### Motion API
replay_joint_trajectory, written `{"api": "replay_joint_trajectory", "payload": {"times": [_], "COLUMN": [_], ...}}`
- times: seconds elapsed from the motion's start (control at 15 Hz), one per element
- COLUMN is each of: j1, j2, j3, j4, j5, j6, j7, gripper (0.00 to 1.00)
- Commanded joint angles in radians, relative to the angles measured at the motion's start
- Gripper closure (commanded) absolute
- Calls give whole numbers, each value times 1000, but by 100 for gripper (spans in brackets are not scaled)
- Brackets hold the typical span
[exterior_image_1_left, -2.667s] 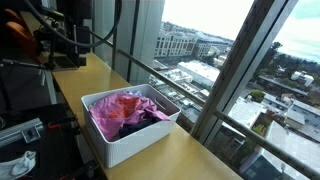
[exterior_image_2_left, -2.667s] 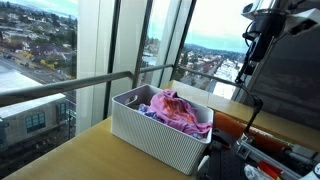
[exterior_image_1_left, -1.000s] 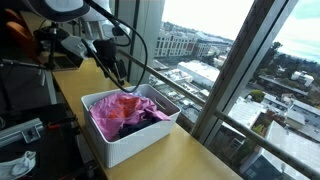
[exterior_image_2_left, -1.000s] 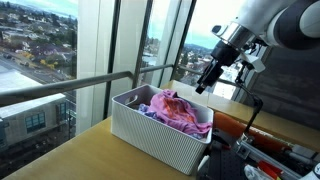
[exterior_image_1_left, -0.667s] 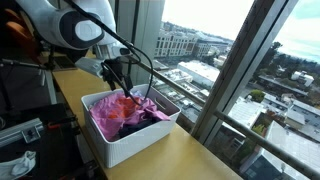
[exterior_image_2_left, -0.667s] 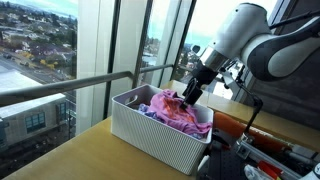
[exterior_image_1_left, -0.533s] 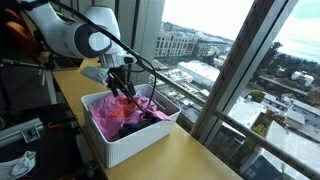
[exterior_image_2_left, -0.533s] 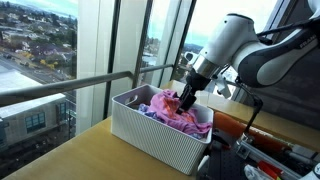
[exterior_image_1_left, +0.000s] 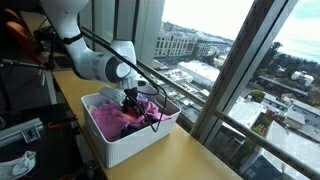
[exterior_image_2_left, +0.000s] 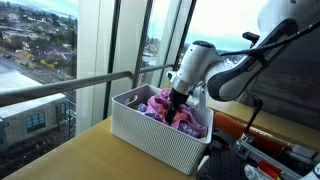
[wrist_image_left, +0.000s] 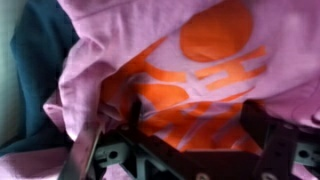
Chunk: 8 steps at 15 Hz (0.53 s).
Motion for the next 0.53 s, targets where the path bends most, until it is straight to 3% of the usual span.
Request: {"api": "replay_joint_trajectory", "payload": {"times": [0.0, 0.4, 0.47], "j1": [41, -31, -29], "j2": [155, 301, 298], "j3": [-47, 29, 31], "j4": [96, 184, 193], "j5": [120, 366, 386], "j6": [13, -62, -86], "j7": [-88, -325, -340], "gripper": [0, 0, 25]}}
